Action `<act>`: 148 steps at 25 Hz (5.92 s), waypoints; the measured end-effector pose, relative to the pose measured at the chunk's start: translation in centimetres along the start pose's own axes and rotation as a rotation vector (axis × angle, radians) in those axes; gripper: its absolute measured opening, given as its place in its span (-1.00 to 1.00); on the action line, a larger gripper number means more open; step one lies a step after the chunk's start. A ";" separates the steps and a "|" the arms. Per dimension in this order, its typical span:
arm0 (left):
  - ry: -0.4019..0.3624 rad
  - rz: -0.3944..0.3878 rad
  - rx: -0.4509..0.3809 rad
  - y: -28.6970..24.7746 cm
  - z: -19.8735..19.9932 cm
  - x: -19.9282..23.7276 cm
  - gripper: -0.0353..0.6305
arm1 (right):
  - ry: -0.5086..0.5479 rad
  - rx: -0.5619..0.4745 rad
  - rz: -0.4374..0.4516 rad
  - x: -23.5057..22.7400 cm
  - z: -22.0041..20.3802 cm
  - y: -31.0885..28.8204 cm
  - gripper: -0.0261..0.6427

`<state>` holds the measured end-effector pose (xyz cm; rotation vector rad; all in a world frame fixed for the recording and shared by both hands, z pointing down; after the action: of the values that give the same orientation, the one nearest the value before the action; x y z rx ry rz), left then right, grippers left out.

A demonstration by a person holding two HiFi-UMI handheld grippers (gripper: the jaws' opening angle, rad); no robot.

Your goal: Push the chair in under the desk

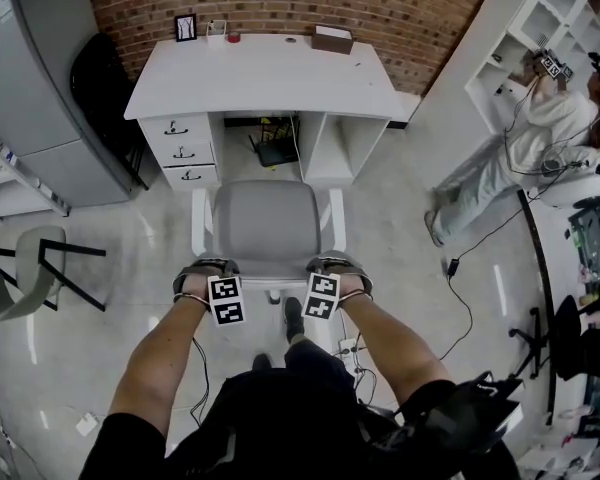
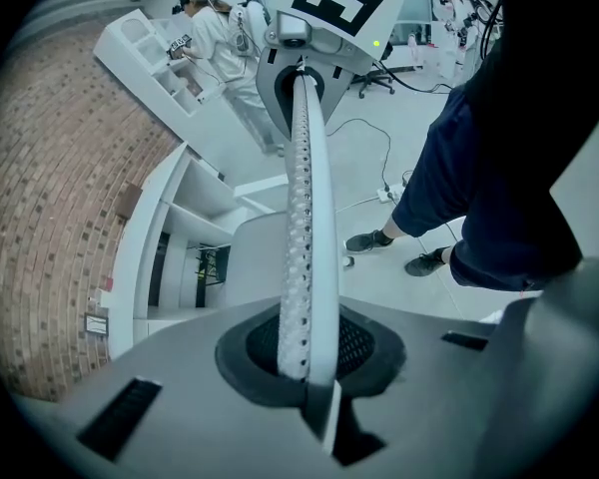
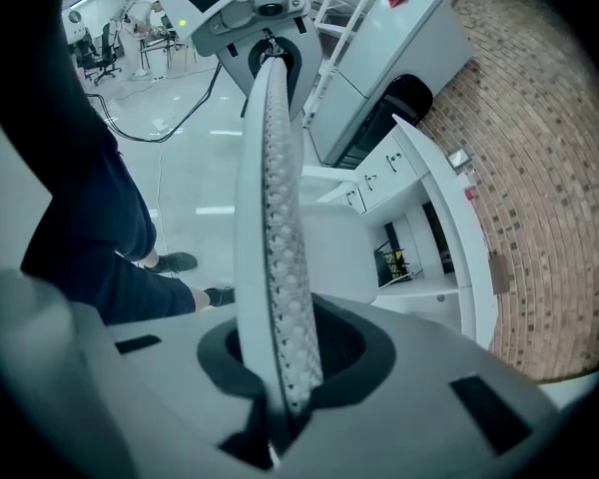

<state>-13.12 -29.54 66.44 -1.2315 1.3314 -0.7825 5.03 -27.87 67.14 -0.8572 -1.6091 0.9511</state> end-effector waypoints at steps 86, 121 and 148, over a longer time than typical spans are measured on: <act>0.205 0.024 0.150 -8.2 -0.2 25.2 -0.58 | 0.106 -0.080 -0.044 -24.4 -1.3 -11.2 -0.73; 1.020 0.569 -0.868 14.9 -4.8 21.7 -0.87 | -0.997 -0.720 -0.419 -27.5 1.0 11.5 -0.87; 1.031 0.686 -0.927 20.1 -4.9 21.4 -0.87 | -1.045 -0.816 -0.494 -27.8 2.8 16.1 -0.90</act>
<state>-19.17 -46.01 42.40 -0.8543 2.9805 -0.2262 9.31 -46.11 40.87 -0.3790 -3.0475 0.3206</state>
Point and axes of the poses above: the fingertips, and each gripper's own axes: y backward along the fingers, x to its left, z out of its top, the point moved 6 cm from there along y, backward along the fingers, and after that the axes turned 4 degrees about -z, right-handed, at the moved point
